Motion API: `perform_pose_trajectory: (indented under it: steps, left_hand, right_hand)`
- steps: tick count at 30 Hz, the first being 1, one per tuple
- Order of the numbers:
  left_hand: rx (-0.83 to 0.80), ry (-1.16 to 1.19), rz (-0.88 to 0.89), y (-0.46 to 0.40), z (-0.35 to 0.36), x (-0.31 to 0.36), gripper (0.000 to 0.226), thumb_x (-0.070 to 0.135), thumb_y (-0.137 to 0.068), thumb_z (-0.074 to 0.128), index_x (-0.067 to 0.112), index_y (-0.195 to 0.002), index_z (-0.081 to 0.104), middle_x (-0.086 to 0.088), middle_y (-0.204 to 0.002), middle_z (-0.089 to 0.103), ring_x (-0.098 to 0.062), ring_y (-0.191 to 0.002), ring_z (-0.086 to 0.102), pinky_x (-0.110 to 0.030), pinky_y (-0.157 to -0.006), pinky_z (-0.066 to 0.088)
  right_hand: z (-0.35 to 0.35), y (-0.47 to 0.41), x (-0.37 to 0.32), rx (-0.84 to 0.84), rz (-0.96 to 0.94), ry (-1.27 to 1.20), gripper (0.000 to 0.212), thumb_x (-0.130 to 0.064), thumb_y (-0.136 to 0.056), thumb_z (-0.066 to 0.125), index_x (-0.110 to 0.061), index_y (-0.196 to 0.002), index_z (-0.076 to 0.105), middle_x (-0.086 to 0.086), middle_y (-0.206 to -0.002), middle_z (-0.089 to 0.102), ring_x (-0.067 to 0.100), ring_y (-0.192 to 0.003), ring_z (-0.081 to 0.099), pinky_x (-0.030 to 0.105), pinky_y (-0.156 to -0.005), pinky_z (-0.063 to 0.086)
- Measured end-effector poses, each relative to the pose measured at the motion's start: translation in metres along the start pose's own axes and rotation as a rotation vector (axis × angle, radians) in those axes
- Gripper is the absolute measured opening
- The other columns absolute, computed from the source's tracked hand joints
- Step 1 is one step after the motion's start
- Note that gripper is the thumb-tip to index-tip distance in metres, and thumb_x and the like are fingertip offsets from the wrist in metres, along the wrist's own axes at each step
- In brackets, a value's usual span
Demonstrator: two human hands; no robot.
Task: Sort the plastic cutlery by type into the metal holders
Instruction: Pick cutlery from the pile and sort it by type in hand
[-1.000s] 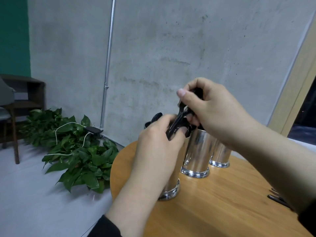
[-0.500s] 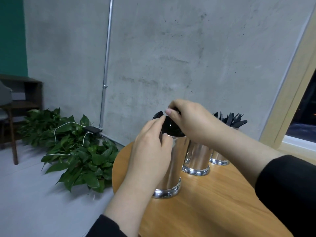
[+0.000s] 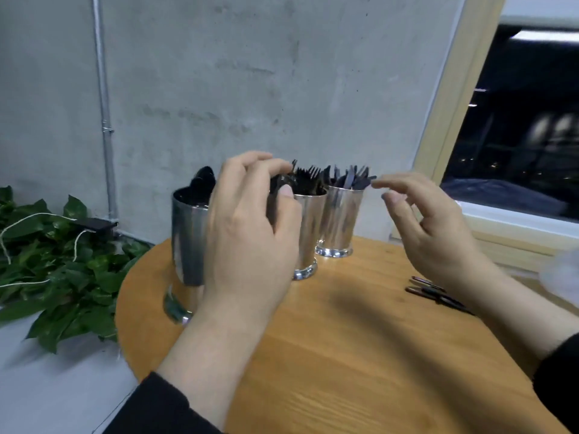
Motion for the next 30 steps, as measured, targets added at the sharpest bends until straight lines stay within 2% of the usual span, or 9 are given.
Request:
perform_pose_trajectory:
  steps: [4,7,11,13,16,19,22,26,30]
  left_hand:
    - [-0.141,0.138,0.062,0.027,0.052,0.029,0.021,0.015,-0.096,0.053,0.013,-0.108,0.070,0.005,-0.107,0.064,-0.009,-0.097,0.060,-0.023,-0.086,0.047]
    - [-0.458,0.154,0.007,0.053,0.108,0.051,0.019,0.025,-0.100,0.052,0.023,-0.110,0.068,0.012,-0.103,0.066,-0.004,-0.091,0.060,-0.027,-0.081,0.049]
    - [-0.979,-0.100,0.064,0.086,0.199,0.066,0.029,0.037,-0.103,0.051,0.031,-0.130,0.058,0.009,-0.122,0.061,-0.018,-0.113,0.059,-0.040,-0.097,0.049]
    - [-1.131,-0.207,0.106,0.099,0.238,0.065,0.037,0.042,-0.103,0.049,0.030,-0.138,0.050,0.005,-0.130,0.055,-0.023,-0.122,0.054,-0.044,-0.100,0.047]
    - [-1.157,-0.272,0.121,0.112,0.284,0.054,0.048,0.051,-0.104,0.045,0.029,-0.147,0.044,0.003,-0.140,0.051,-0.025,-0.130,0.050,-0.045,-0.106,0.043]
    - [-1.134,-0.264,0.026,0.121,0.319,0.039,0.059,0.060,-0.103,0.038,0.031,-0.154,0.037,0.002,-0.155,0.043,-0.025,-0.140,0.043,-0.046,-0.115,0.036]
    - [-1.227,-0.253,0.043,0.127,0.350,0.032,0.060,0.063,-0.102,0.032,0.037,-0.156,0.034,0.004,-0.160,0.037,-0.023,-0.146,0.037,-0.048,-0.118,0.032]
    - [-1.352,-0.243,0.177,0.136,0.363,0.033,0.051,0.061,-0.102,0.036,0.039,-0.147,0.049,0.012,-0.153,0.045,-0.015,-0.142,0.040,-0.047,-0.116,0.029]
    - [-1.308,-0.168,0.206,0.136,0.359,0.031,0.037,0.059,-0.098,0.048,0.042,-0.127,0.063,0.017,-0.128,0.057,-0.010,-0.125,0.050,-0.041,-0.111,0.031]
  right_hand:
    - [-0.058,0.100,0.093,-0.170,0.325,0.208,0.029,-0.045,-0.097,0.043,-0.035,-0.116,0.063,-0.013,-0.108,0.065,-0.003,-0.099,0.057,0.027,-0.080,0.050]
    - [-0.091,0.161,0.144,-0.278,0.525,0.286,0.022,-0.038,-0.098,0.053,-0.038,-0.118,0.060,-0.012,-0.116,0.064,0.009,-0.106,0.062,0.027,-0.088,0.045]
    - [-0.104,0.191,0.189,-0.418,0.671,0.353,0.052,-0.040,-0.097,0.061,-0.023,-0.145,0.050,-0.009,-0.138,0.052,0.015,-0.130,0.051,0.020,-0.102,0.033]
    - [-0.097,0.196,0.207,-0.485,0.684,0.355,0.064,-0.046,-0.096,0.060,-0.019,-0.151,0.043,-0.004,-0.151,0.046,0.015,-0.137,0.045,0.023,-0.109,0.032]
    - [-0.088,0.196,0.228,-0.523,0.683,0.347,0.068,-0.050,-0.097,0.057,-0.017,-0.154,0.037,-0.003,-0.157,0.040,0.015,-0.142,0.039,0.026,-0.116,0.029]
    - [-0.082,0.191,0.242,-0.523,0.658,0.309,0.065,-0.051,-0.098,0.054,-0.021,-0.153,0.039,-0.007,-0.155,0.042,0.013,-0.142,0.039,0.030,-0.117,0.031]
    - [-0.078,0.185,0.247,-0.525,0.599,0.231,0.048,-0.044,-0.098,0.057,-0.028,-0.143,0.052,-0.012,-0.137,0.057,0.010,-0.128,0.052,0.030,-0.109,0.040]
    - [-0.077,0.182,0.245,-0.521,0.538,0.140,0.031,-0.029,-0.098,0.062,-0.031,-0.129,0.065,-0.018,-0.115,0.060,0.004,-0.109,0.056,0.021,-0.099,0.040]
    - [-0.077,0.180,0.239,-0.491,0.508,0.127,0.026,-0.027,-0.097,0.064,-0.028,-0.123,0.068,-0.015,-0.112,0.063,0.004,-0.106,0.056,0.019,-0.096,0.039]
Point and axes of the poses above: each hand's wrist, its own y-axis away from the middle knuckle, its own z-axis out of the palm, x = y × z, the point moved 3 cm from there along -y, towards the middle knuckle
